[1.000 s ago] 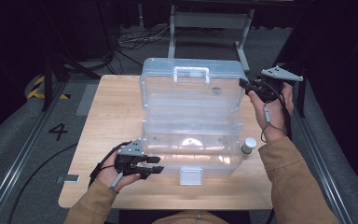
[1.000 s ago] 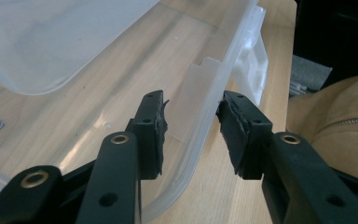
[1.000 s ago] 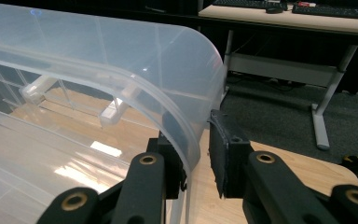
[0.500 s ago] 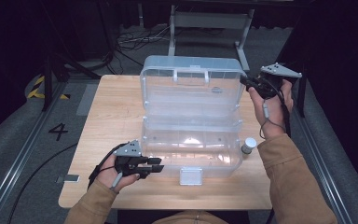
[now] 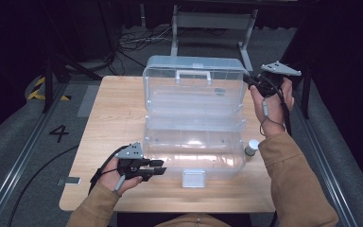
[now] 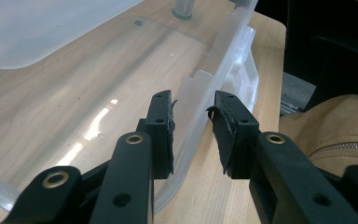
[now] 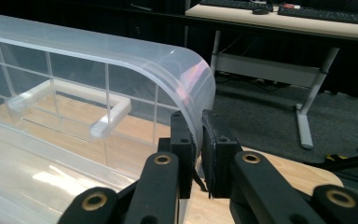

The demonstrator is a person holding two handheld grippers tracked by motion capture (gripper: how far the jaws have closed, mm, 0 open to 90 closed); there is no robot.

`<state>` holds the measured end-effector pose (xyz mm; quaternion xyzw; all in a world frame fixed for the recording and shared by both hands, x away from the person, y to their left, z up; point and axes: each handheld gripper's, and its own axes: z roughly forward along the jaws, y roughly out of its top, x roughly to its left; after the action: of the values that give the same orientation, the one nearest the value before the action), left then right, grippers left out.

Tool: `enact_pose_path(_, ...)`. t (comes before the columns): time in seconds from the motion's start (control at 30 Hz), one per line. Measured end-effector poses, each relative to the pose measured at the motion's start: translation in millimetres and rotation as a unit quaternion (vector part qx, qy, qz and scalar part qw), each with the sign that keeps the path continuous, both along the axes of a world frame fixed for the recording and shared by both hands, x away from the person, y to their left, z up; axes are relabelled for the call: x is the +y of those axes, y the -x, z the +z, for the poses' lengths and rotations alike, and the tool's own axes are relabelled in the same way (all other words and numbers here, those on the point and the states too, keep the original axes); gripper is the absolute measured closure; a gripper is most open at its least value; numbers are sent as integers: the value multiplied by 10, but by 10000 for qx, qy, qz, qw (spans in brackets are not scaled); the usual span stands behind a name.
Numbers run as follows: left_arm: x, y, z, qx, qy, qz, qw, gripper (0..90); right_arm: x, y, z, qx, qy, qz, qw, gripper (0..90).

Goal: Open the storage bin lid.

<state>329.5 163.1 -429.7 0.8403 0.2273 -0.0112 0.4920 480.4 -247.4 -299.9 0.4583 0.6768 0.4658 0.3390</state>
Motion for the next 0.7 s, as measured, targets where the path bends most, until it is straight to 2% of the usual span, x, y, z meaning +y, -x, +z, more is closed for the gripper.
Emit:
enact_pose_path(0.23, -1, -4, 4, 55, -7, 20, 10000, 689, 11, -75, -34, -34, -19, -70, 10000, 856)
enact_pose_path(0.7, 1, -3, -4, 121, 72, 81, 9999, 689, 4, -252, -82, 74, -138, -81, 9998, 861)
